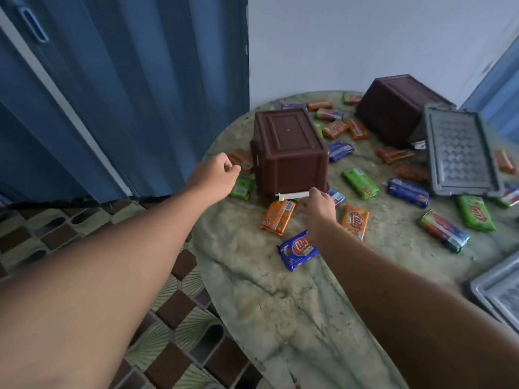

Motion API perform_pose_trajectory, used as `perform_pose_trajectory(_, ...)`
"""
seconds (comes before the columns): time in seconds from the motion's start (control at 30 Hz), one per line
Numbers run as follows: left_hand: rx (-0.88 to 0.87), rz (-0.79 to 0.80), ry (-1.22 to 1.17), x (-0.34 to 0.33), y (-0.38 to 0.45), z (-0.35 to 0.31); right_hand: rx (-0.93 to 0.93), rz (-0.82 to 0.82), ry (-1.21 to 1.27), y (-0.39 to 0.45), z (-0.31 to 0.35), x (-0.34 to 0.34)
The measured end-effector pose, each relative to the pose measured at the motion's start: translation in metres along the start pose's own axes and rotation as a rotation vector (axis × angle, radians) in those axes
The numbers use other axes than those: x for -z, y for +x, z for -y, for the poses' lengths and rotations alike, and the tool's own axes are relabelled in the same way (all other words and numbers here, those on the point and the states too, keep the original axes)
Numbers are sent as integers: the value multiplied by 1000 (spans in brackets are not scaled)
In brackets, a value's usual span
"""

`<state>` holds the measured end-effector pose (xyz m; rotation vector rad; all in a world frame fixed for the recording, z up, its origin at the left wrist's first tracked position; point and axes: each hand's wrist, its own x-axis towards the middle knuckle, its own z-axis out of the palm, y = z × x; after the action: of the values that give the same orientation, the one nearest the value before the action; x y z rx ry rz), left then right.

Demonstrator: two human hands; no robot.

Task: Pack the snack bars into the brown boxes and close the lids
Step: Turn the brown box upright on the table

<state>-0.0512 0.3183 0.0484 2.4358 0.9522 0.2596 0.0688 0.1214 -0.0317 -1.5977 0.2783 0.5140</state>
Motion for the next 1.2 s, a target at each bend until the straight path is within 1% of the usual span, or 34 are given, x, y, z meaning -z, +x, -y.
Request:
perform_pose_trajectory(0.13, -50, 23, -8, -4, 30, -13, -32, -14, 40, 14, 8, -10)
perform_pose_trajectory(0.27, -51, 22, 19, -6, 57, -22, -72, -4, 77, 32, 15, -25)
perform_pose_trajectory(0.4, -55, 30, 51, -11, 89, -30, -142, -62, 107, 45, 19, -32)
perform_pose_trajectory(0.47, -79, 25, 51, -11, 108, -35, -184, -118, 129, 47, 21, -37)
perform_pose_trajectory(0.6, -185, 28, 51, -16, 162, -48, -234, -305, 172, 61, 24, -50)
perform_pose_trajectory(0.63, -201, 32, 53, -16, 173, -51, -245, -329, 153, 62, 27, -53)
perform_pose_trajectory(0.7, -251, 71, 63, -18, 195, -60, -237, -396, 135, 66, 30, -58)
perform_pose_trajectory(0.77, -295, 129, 100, -21, 214, -66, -209, -424, 124, 66, 37, -63)
perform_pose_trajectory(0.83, -327, 198, 118, -27, 234, -74, -256, -473, 203, 61, 42, -69)
perform_pose_trajectory(0.9, -319, 261, 103, -34, 247, -80, -272, -472, 290, 58, 45, -71)
perform_pose_trajectory(1.07, -260, 423, 123, -49, 269, -85, -256, -494, 363, 61, 48, -76)
perform_pose_trajectory(1.2, -218, 462, 70, -52, 278, -79, -276, -491, 477, 58, 56, -86)
